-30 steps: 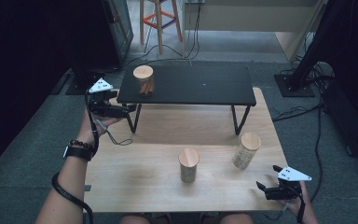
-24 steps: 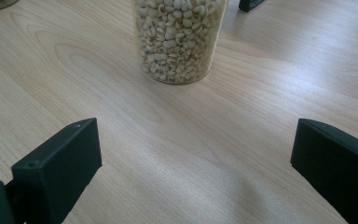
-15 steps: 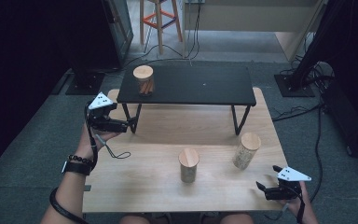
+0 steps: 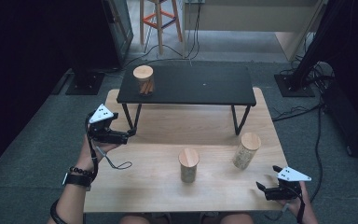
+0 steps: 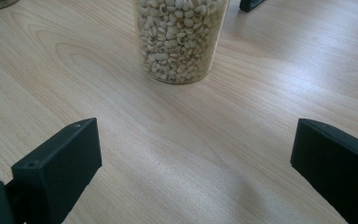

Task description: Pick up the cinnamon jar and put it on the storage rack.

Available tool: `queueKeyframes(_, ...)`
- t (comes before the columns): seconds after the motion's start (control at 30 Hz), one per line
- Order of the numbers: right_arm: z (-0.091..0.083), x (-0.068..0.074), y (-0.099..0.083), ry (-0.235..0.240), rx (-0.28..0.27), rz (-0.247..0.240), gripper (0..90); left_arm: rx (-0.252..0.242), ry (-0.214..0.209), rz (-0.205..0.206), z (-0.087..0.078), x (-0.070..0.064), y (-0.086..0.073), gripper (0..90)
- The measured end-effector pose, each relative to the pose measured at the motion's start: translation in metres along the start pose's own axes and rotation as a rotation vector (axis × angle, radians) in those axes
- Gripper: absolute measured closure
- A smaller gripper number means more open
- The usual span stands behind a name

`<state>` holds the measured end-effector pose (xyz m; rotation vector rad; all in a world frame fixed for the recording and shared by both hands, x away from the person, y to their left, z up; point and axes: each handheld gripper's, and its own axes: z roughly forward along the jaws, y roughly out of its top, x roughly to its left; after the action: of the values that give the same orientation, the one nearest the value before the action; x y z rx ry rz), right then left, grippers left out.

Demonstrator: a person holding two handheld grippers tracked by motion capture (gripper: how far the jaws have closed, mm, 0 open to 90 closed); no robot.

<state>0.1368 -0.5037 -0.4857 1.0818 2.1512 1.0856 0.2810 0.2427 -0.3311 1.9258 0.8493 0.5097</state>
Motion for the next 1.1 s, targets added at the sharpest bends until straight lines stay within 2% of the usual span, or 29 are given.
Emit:
queueKeyframes(0.3,0.0,0.0,0.0,-0.002,0.001,0.0,1.4,-0.001,-0.005,-0.013,0.006,-0.003,-0.03,1.9)
queueKeyframes(0.57,0.0,0.001,0.0,-0.003,0.001,0.0,1.4,0.013,-0.005,-0.005,0.01,-0.005,-0.043,1.9)
queueKeyframes(0.8,0.0,0.001,0.0,-0.003,0.002,0.0,1.4,0.028,-0.007,-0.031,0.014,-0.005,-0.059,1.9)
queueKeyframes(1.1,0.0,0.001,0.001,-0.001,0.003,0.0,1.4,0.046,-0.018,-0.047,0.022,-0.008,-0.088,1.9)
